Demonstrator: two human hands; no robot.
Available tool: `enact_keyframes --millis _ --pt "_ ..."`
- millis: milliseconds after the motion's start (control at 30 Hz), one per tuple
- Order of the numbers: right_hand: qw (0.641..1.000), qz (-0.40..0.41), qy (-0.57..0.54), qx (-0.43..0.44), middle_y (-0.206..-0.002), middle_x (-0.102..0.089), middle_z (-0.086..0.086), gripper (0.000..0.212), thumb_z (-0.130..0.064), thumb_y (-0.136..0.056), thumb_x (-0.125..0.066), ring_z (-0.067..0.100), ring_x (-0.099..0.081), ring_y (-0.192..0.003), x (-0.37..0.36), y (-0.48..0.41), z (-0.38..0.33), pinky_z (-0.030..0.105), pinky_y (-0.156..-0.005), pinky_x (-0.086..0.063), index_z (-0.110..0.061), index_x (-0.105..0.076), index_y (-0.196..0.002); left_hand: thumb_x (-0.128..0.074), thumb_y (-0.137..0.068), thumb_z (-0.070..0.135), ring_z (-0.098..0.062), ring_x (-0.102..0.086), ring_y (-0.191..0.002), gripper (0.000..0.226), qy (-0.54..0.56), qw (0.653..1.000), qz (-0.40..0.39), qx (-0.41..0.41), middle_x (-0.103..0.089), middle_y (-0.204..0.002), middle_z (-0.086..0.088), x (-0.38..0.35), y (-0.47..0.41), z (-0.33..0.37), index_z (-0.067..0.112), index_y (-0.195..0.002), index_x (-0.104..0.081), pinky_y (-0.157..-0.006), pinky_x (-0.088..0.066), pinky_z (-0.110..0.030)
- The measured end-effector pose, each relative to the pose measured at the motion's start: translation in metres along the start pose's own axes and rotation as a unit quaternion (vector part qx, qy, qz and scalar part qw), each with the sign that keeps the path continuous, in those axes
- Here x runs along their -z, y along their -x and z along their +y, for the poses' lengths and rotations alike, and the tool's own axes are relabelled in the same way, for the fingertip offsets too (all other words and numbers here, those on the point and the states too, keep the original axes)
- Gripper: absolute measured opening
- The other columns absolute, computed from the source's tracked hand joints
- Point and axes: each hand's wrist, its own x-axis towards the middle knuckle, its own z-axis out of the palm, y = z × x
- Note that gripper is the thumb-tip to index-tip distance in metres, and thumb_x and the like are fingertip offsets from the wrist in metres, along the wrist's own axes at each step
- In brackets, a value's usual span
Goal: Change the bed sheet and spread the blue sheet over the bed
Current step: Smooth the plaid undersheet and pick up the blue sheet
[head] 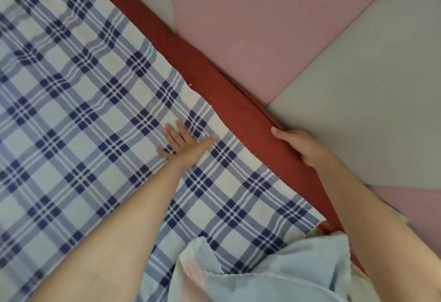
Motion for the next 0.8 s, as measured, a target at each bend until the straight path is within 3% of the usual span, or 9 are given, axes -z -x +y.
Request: enact_keyframes --millis 100,200,267,400,467,533,600,700,800 --pt "0.999 0.013 -0.018 -0.026 -0.099 -0.071 0.012 0.049 -0.048 -0.083 -0.066 0.025 -0.068 -0.09 0.005 -0.01 0.003 0.038 -0.086 -0.054 -0.005 -0.066 -0.106 -0.045 -0.053 0.094 -0.022 0.035 -0.138 0.142 -0.016 1.0 -0.015 0.022 0.042 -0.147 -0.007 -0.017 0.011 0.015 0.016 -0.139 0.037 -0.105 0.023 -0.058" --pt "0.997 0.045 -0.039 -0.041 -0.118 -0.064 0.013 0.061 -0.051 -0.086 -0.061 0.026 -0.064 -0.103 0.001 -0.021 0.002 0.04 -0.094 -0.051 -0.004 -0.057 -0.124 -0.047 -0.049 0.095 -0.022 0.039 -0.135 0.148 -0.039 0.998 -0.015 0.042 0.047 -0.143 -0.008 -0.018 0.01 0.022 0.014 -0.135 0.042 -0.105 0.024 -0.058" --pt "0.995 0.07 -0.049 -0.053 -0.126 -0.059 0.014 0.056 -0.045 -0.094 -0.052 0.027 -0.059 -0.11 0.001 -0.029 0.007 0.039 -0.097 -0.048 -0.004 -0.053 -0.131 -0.047 -0.049 0.095 -0.022 0.04 -0.134 0.148 -0.046 0.997 -0.012 0.054 0.048 -0.143 -0.007 -0.019 0.011 0.027 0.014 -0.135 0.042 -0.106 0.023 -0.057" --pt "0.995 0.066 -0.035 -0.059 -0.122 -0.061 0.014 0.046 -0.04 -0.096 -0.049 0.027 -0.06 -0.107 0.006 -0.024 0.01 0.042 -0.097 -0.048 -0.003 -0.058 -0.122 -0.047 -0.048 0.094 -0.021 0.04 -0.135 0.148 -0.056 0.996 -0.008 0.064 0.047 -0.143 -0.007 -0.021 0.016 0.032 0.014 -0.135 0.042 -0.108 0.023 -0.057" --pt "0.993 0.013 -0.11 -0.052 -0.109 -0.065 0.007 0.033 -0.037 -0.098 -0.048 0.021 -0.062 -0.098 0.013 -0.016 0.004 0.037 -0.093 -0.05 -0.009 -0.062 -0.105 -0.046 -0.046 0.094 -0.021 0.041 -0.134 0.149 -0.059 0.996 -0.008 0.069 0.048 -0.142 -0.006 -0.021 0.016 0.034 0.015 -0.135 0.043 -0.108 0.023 -0.057" --pt "0.988 -0.043 -0.148 -0.03 -0.105 -0.066 0.005 0.027 -0.035 -0.098 -0.049 0.017 -0.063 -0.094 0.019 -0.004 -0.004 0.032 -0.089 -0.05 -0.012 -0.062 -0.104 -0.044 -0.043 0.094 -0.021 0.041 -0.134 0.149 -0.058 0.996 -0.005 0.074 0.049 -0.142 -0.006 -0.022 0.015 0.037 0.015 -0.134 0.043 -0.108 0.022 -0.058" --pt "0.997 -0.04 -0.008 0.064 -0.11 -0.064 0.0 0.028 -0.033 -0.094 -0.058 0.015 -0.061 -0.097 0.016 0.008 -0.007 0.031 -0.09 -0.049 -0.016 -0.056 -0.116 -0.045 -0.043 0.094 -0.02 0.04 -0.134 0.149 -0.059 0.995 -0.004 0.077 0.048 -0.143 -0.006 -0.023 0.015 0.037 0.015 -0.135 0.043 -0.108 0.022 -0.057" --pt "0.946 0.038 0.248 0.204 -0.109 -0.06 0.002 0.035 -0.025 -0.088 -0.063 0.02 -0.059 -0.096 0.003 0.019 0.0 0.032 -0.086 -0.047 -0.013 -0.046 -0.116 -0.045 -0.042 0.094 -0.02 0.041 -0.134 0.15 -0.069 0.994 -0.001 0.082 0.048 -0.142 -0.005 -0.024 0.017 0.042 0.015 -0.135 0.042 -0.108 0.022 -0.057" --pt "0.905 0.131 0.308 0.265 -0.106 -0.06 0.009 0.027 -0.021 -0.091 -0.06 0.027 -0.058 -0.096 -0.008 0.018 0.012 0.034 -0.077 -0.042 -0.008 -0.046 -0.109 -0.042 -0.037 0.095 -0.021 0.041 -0.134 0.152 -0.064 0.994 -0.005 0.083 0.05 -0.141 -0.005 -0.023 0.017 0.041 0.016 -0.134 0.043 -0.108 0.023 -0.057"
